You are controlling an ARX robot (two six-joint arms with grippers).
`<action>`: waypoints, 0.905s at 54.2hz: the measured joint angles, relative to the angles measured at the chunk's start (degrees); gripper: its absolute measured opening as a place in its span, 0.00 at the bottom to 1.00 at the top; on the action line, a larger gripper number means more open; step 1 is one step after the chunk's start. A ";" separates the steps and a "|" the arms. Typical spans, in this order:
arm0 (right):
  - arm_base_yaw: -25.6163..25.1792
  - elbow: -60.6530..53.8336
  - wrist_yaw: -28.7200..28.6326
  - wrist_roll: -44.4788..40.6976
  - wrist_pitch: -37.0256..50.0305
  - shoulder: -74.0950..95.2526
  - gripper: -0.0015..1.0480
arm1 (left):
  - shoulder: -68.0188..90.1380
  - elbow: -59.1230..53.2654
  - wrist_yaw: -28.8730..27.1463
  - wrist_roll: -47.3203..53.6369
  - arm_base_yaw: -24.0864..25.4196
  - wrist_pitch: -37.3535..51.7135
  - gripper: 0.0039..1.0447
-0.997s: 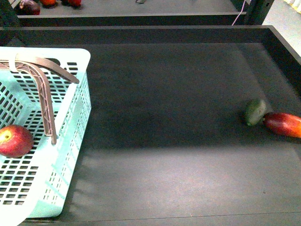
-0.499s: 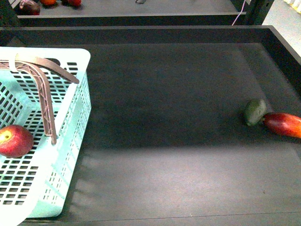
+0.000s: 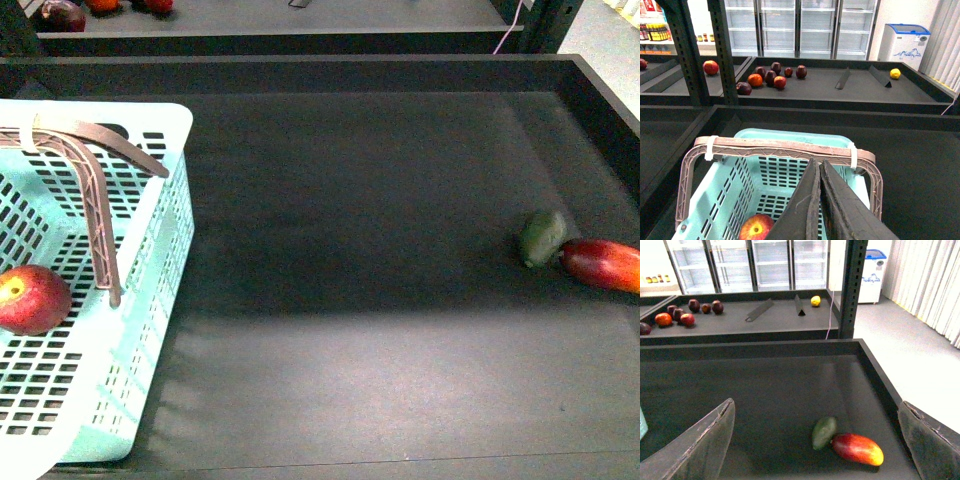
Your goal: Pick apple with right arm and hold basket with left
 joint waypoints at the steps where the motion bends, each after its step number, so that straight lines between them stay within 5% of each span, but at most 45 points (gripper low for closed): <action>1: 0.00 0.00 0.00 0.02 0.00 0.00 0.92 | 0.00 0.00 0.00 0.00 0.00 0.00 0.03; 36: 0.00 0.00 0.00 0.00 0.00 0.00 0.92 | -0.02 0.00 0.00 -0.04 0.00 0.00 0.03; 49: 0.00 0.00 0.00 0.00 0.00 0.00 0.92 | -0.02 0.00 0.00 0.00 0.00 0.00 0.42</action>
